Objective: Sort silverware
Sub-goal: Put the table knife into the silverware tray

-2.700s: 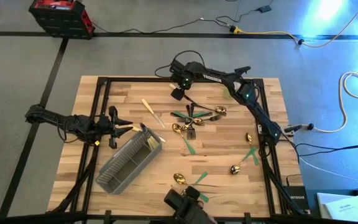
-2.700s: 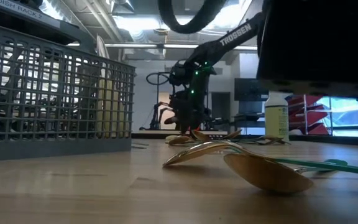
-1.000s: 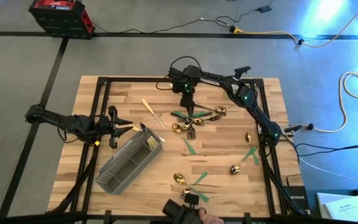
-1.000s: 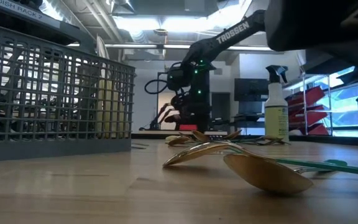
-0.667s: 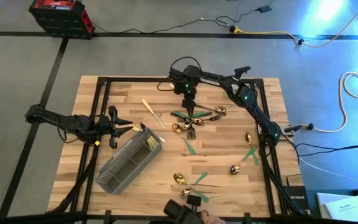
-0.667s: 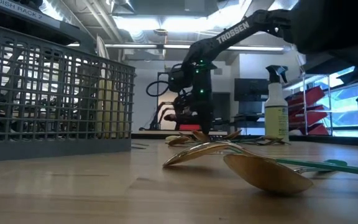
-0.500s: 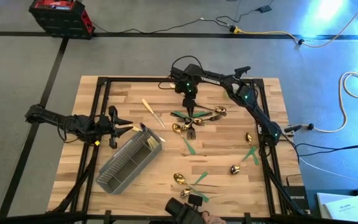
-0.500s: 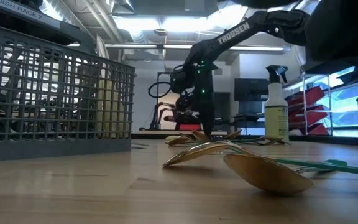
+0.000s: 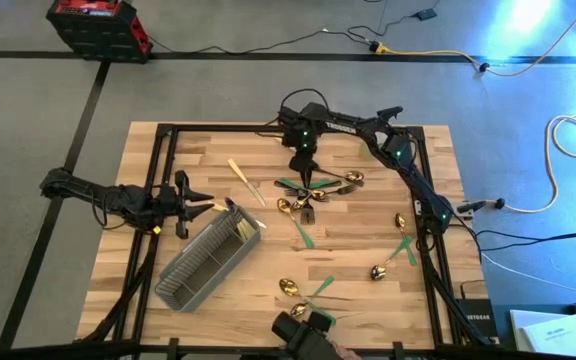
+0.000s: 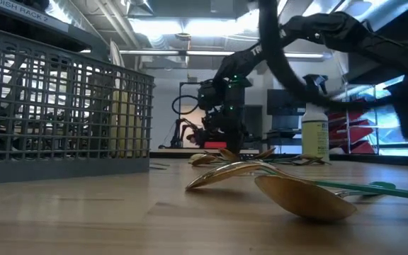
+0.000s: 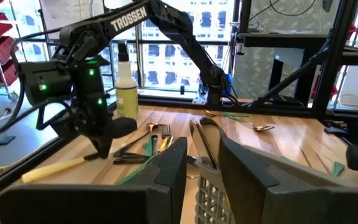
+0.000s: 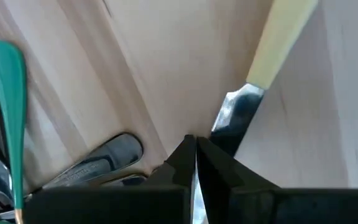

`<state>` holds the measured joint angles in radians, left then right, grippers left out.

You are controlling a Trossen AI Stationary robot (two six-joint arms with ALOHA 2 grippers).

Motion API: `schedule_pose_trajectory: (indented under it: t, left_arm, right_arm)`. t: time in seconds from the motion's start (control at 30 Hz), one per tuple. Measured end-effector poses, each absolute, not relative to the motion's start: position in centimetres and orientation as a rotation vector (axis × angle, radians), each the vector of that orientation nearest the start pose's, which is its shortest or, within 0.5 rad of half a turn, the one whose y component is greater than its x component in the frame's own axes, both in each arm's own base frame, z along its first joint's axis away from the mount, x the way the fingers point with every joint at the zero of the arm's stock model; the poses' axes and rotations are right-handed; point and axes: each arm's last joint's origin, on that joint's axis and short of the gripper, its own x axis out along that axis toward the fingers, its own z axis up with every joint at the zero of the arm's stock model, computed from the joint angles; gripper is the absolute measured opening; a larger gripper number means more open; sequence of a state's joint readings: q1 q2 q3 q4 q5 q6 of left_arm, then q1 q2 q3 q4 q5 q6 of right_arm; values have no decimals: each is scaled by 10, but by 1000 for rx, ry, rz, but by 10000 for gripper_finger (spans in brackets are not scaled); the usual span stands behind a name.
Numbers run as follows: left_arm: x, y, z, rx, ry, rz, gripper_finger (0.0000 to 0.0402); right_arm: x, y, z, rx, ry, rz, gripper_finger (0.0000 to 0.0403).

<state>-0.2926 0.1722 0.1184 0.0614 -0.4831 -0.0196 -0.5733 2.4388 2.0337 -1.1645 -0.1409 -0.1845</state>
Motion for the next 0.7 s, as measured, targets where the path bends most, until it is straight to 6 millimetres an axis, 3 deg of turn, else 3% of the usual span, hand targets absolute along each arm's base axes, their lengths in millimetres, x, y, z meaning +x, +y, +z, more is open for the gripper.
schedule_pose_trajectory:
  t: [0.27, 0.53, 0.7]
  left_arm:
    - [101, -16, 196, -24, -3, 191, 79]
    - [101, -16, 194, -36, 7, 191, 79]
    - [101, -16, 192, -60, 24, 192, 79]
  right_arm:
    - [398, -250, 138, 397, 1472, -193, 0]
    - [404, -252, 174, 310, 1322, -290, 0]
    - [404, -251, 163, 326, 1321, -306, 0]
